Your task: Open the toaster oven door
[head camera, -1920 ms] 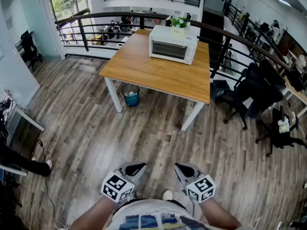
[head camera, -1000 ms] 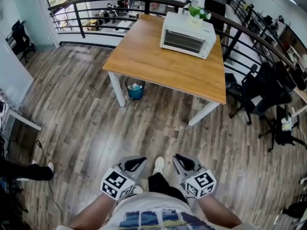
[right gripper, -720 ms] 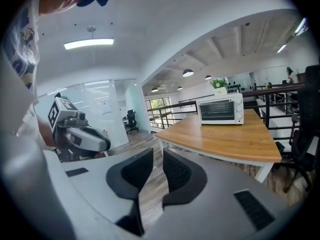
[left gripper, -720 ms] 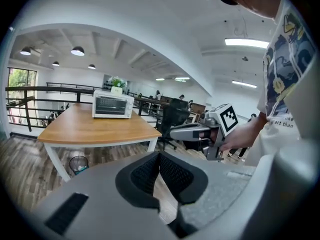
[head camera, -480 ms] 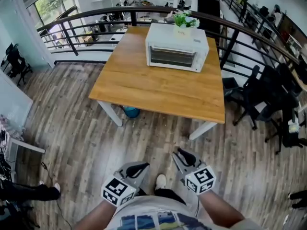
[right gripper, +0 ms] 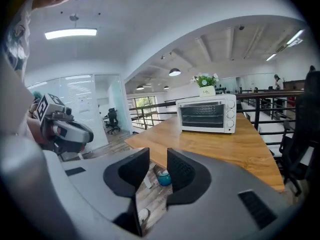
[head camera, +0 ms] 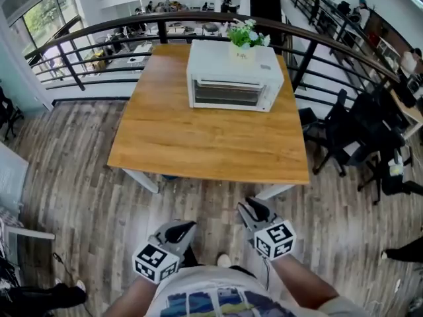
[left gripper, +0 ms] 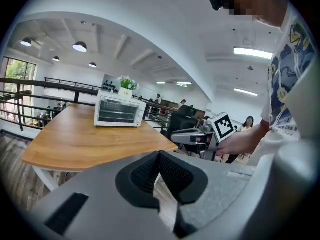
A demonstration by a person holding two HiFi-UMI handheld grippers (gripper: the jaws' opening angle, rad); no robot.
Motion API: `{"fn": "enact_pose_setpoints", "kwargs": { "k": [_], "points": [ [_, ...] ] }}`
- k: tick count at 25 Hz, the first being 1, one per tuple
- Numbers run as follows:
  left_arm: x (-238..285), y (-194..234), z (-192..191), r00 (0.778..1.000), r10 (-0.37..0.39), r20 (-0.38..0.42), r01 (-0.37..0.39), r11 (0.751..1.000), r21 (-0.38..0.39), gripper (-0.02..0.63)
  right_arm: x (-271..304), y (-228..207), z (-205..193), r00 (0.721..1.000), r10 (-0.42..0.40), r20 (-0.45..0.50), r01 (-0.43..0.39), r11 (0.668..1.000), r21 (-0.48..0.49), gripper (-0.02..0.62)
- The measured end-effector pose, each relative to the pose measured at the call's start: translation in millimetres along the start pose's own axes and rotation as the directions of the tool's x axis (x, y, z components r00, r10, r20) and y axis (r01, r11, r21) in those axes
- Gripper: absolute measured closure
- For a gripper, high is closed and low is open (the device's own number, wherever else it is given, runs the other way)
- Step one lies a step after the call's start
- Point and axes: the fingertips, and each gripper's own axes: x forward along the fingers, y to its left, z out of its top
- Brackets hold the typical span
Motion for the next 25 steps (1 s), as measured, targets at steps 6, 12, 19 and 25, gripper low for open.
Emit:
{"fn": "enact_pose_setpoints", "kwargs": {
  "k": [6, 12, 19, 25],
  "points": [
    [0.7, 90.1, 45.9, 0.991, -0.129, -0.021, 0.130, 0.990, 0.054, 0.603, 82.2, -15.1, 57.5, 0.991, -0.137, 0.014, 0.136, 0.990, 0.029, 0.480],
    [-7.7, 174.5, 65.2, 0.980, -0.188, -0.057, 0.193, 0.976, 0.100, 0.603, 164.6, -38.0, 108.9, 0.966, -0.254, 0.037, 0.253, 0.967, 0.040, 0.457],
    [4.8, 229.9, 88.3, 0.992, -0.126, -0.023, 0.127, 0.991, 0.043, 0.603, 233.1, -104.3, 163.9, 0.951, -0.306, 0.048, 0.305, 0.952, 0.023, 0.442],
    [16.4, 245.2, 117.3, 0.999, -0.037, 0.016, 0.036, 0.999, 0.021, 0.603, 267.6, -169.8, 210.0, 0.941, -0.331, 0.065, 0.331, 0.944, 0.012, 0.425]
  ]
}}
